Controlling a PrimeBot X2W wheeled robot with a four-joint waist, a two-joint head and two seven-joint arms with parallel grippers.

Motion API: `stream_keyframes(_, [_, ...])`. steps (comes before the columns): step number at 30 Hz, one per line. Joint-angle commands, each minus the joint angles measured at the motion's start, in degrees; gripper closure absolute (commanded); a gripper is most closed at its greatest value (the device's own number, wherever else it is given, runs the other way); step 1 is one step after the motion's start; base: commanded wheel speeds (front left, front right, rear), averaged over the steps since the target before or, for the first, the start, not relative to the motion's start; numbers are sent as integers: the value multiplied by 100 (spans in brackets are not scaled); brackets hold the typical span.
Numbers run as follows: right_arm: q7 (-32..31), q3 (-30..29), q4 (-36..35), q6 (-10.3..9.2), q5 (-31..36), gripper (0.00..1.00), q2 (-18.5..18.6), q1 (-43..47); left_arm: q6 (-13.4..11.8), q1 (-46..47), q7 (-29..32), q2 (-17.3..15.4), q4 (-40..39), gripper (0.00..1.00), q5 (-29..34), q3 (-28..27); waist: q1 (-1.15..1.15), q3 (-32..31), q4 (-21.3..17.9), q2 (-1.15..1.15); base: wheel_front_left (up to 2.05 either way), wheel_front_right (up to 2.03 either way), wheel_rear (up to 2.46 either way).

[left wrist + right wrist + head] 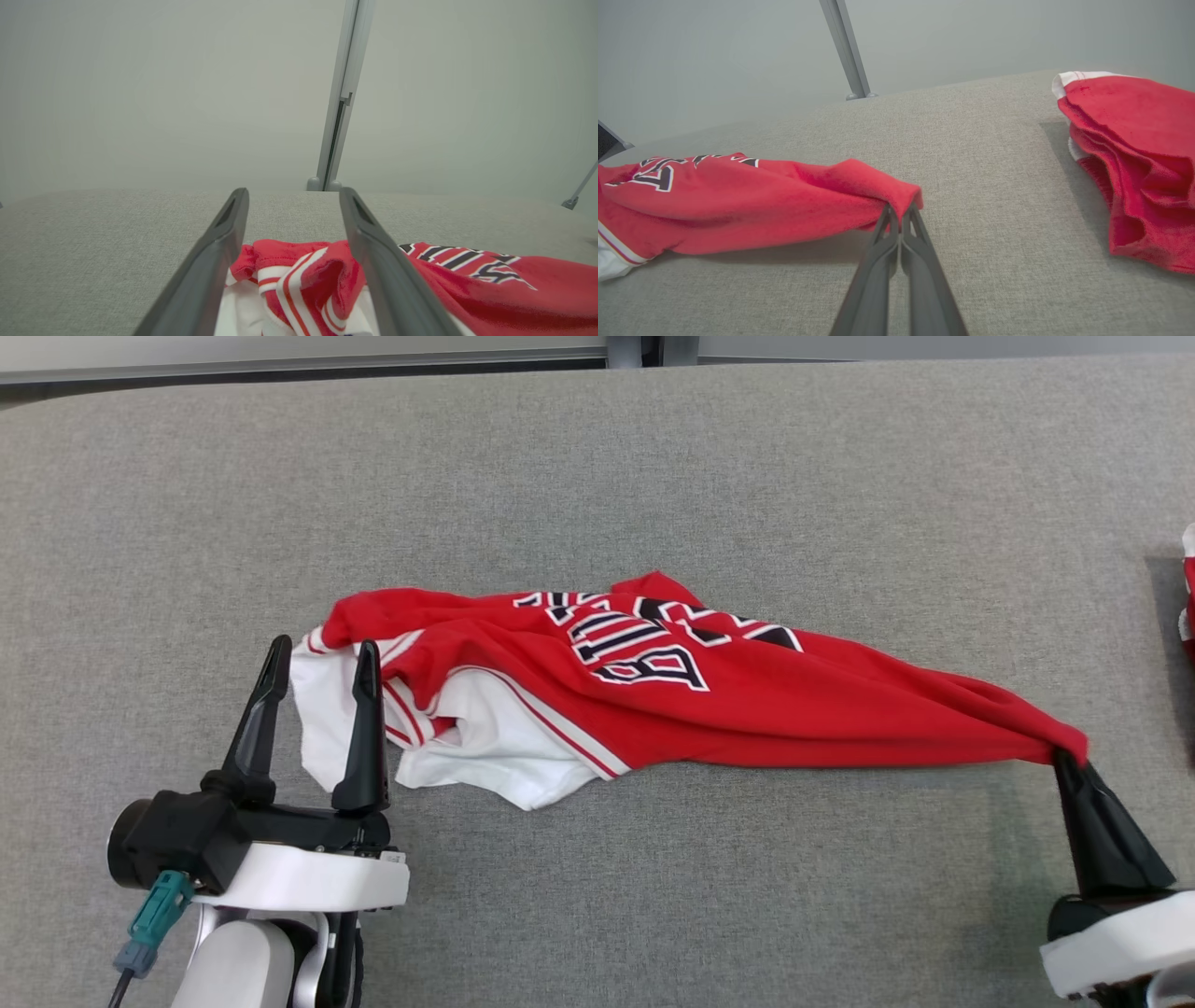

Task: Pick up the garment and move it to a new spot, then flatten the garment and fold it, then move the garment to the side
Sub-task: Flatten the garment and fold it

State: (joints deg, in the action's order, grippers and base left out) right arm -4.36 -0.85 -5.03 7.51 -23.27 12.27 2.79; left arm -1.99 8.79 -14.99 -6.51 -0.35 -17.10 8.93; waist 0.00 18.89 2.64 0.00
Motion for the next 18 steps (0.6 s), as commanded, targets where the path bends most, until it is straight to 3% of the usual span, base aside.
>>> stream_keyframes(1, [-151, -144, -225, -3, 42, 100, -44, 120, 6, -27, -24, -36, -22, 0, 36, -29, 0, -10, -14, 0, 0, 0, 0])
stream_keyframes(7, [-648, -448, -684, -3, 114, 100, -149, 14, -19, 13, -24, -2, -34, 0, -14, -29, 0, 35, 23, 0, 0, 0, 0])
stream_keyframes(11, [-759, -465, -489, -3, 71, 100, -97, -288, 36, 122, -24, 33, -3, 0, -21, 46, 0, 114, 129, 0, 0, 0, 0])
stream_keyframes(18, [-722, -409, 450, -2, -47, 100, 115, -1094, 138, 379, -16, 123, 114, 0, -52, 243, 0, 425, 515, 0, 0, 0, 0])
